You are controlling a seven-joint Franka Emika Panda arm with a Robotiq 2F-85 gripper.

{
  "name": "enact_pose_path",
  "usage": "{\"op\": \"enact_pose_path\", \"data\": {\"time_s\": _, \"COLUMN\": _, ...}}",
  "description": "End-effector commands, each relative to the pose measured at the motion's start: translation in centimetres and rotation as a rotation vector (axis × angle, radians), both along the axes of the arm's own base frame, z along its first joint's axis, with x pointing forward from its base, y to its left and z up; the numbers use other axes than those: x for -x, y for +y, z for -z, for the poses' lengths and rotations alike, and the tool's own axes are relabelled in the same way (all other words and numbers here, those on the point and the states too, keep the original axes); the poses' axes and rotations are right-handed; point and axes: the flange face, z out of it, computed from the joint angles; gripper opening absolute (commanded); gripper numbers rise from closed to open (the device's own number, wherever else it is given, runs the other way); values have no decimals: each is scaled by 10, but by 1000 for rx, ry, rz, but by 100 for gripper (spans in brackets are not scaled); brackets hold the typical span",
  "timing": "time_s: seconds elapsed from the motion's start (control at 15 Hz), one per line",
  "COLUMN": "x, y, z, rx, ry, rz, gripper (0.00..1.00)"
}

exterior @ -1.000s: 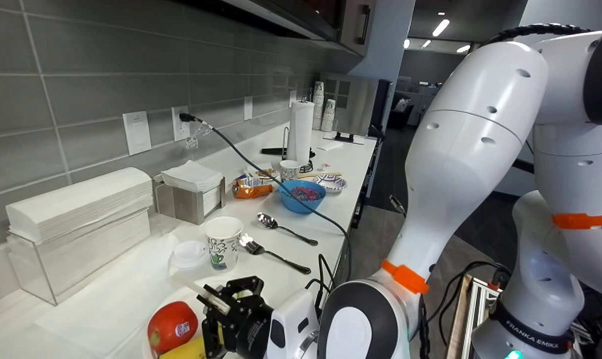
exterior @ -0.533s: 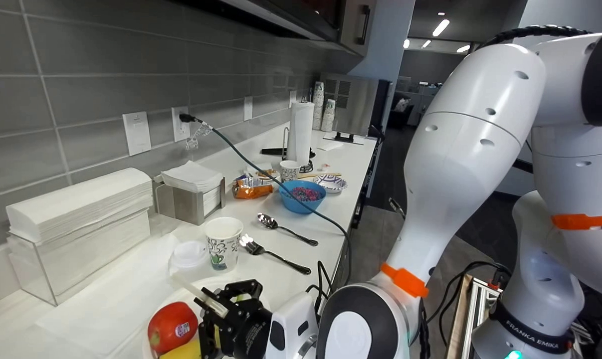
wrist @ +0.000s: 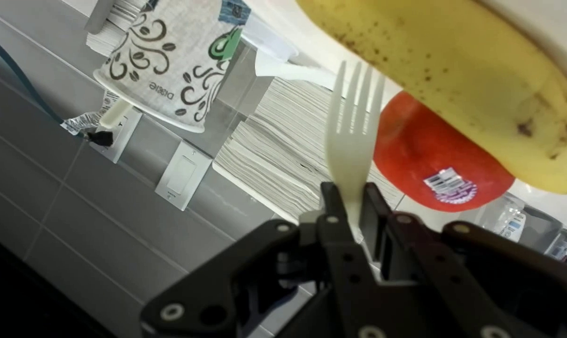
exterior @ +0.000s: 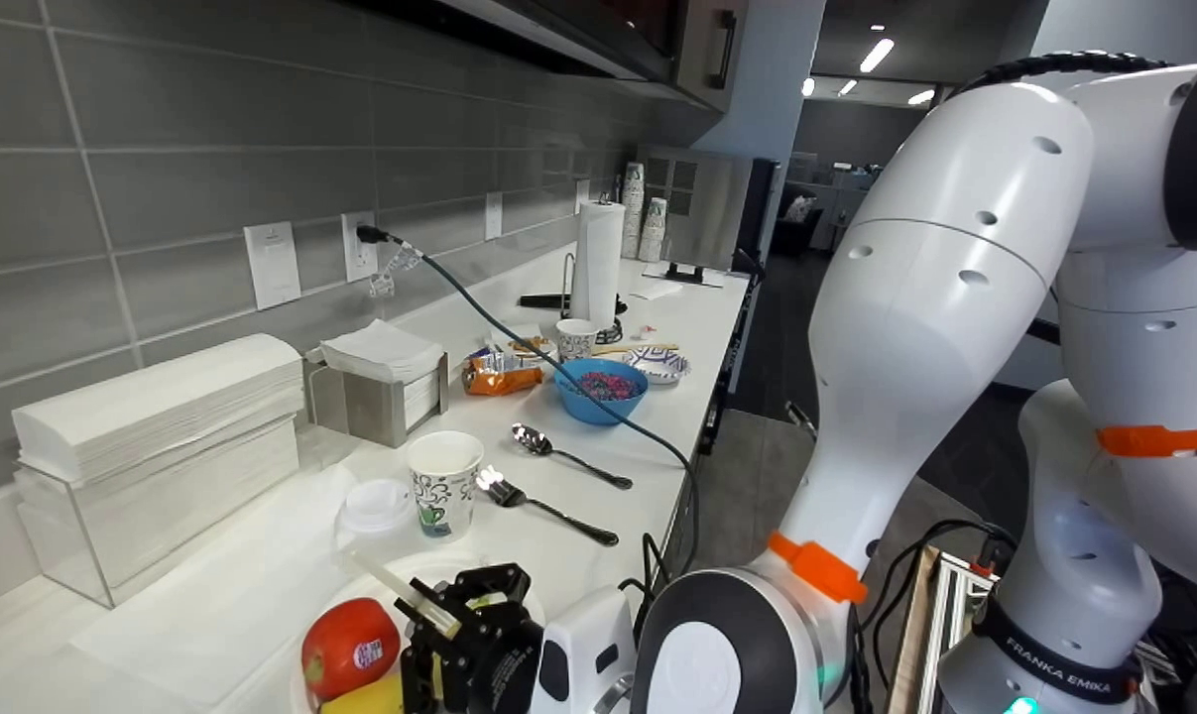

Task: Stick the plastic fork into the banana

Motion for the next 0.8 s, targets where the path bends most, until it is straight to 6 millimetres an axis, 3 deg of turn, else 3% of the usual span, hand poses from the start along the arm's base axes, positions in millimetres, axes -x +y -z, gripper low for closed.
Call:
{"op": "enact_pose_path", "data": {"time_s": 0.0, "x": 7, "y": 0, "z": 13, "rx": -40, "ry": 72, "rz": 33, "gripper": 4}}
{"op": "enact_pose_path", "data": {"time_s": 0.73, "x": 11, "y": -4, "z": 18, "rx": -108, "ry": 149, "rz": 115, "gripper": 4}}
